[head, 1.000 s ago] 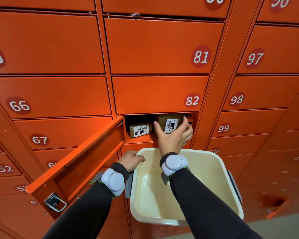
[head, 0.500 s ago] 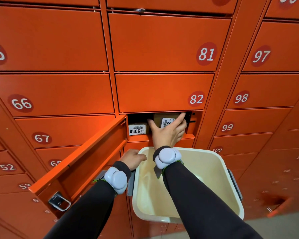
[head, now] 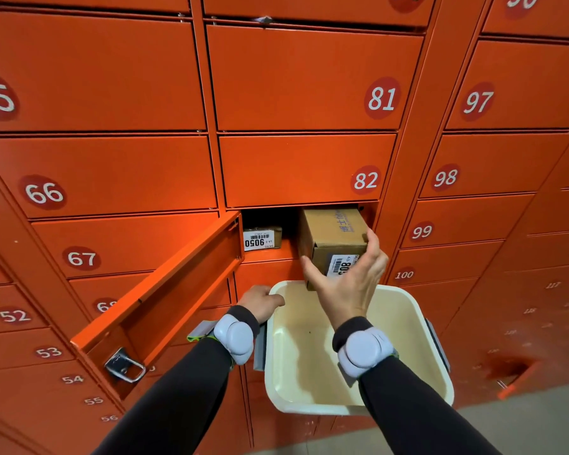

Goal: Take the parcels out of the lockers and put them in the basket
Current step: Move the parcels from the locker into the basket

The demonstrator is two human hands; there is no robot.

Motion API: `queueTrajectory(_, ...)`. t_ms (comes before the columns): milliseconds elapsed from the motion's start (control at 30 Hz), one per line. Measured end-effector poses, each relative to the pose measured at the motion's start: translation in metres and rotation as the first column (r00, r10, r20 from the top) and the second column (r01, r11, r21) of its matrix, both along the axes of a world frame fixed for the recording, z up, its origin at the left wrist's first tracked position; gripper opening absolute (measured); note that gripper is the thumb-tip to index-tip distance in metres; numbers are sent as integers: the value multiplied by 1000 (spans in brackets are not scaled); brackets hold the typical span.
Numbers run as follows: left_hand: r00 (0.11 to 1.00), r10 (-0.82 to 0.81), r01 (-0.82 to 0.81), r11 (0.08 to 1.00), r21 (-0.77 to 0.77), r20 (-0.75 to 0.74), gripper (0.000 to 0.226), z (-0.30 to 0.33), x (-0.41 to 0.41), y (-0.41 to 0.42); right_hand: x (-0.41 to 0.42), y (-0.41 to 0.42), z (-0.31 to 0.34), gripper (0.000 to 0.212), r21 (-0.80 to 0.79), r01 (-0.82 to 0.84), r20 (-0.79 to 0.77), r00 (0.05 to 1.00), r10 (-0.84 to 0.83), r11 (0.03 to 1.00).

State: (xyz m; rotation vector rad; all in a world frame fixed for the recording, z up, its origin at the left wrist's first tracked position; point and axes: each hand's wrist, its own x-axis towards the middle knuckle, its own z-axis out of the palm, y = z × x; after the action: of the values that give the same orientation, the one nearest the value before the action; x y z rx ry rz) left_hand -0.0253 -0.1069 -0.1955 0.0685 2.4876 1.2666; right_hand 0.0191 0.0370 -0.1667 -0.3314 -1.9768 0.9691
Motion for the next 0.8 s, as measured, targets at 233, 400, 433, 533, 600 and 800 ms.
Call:
queueTrajectory(233, 999, -3, 1, 999, 52, 35, 19, -2, 7, 11, 21, 2, -2, 90, -21, -60, -44, 997, 59, 998)
queueTrajectory(400, 999, 11, -12, 999, 34, 44, 21, 1, 12, 12, 33, 2, -6, 90, 5, -65, -75, 995, 65, 998)
queueTrajectory(433, 999, 14, -15, 999, 28, 42, 26, 0, 11, 11, 36, 3, -7, 91, 1, -68, -78, 995, 67, 998)
queueTrajectory(533, 999, 14, -15, 1000, 25, 43, 22, -2, 11, 9, 43, 7, -13, 94, -36, -88, -113, 990, 83, 995)
queueTrajectory(600, 999, 15, -16, 1000, 24, 43, 25, -3, 11, 8, 48, 10, -19, 95, -38, -126, -160, 980, 119, 991)
queueTrajectory(800, 999, -42, 42, 999, 12, -2, 27, -4, 13, 15, 64, 22, -51, 92, -16, -276, -142, 952, 271, 961)
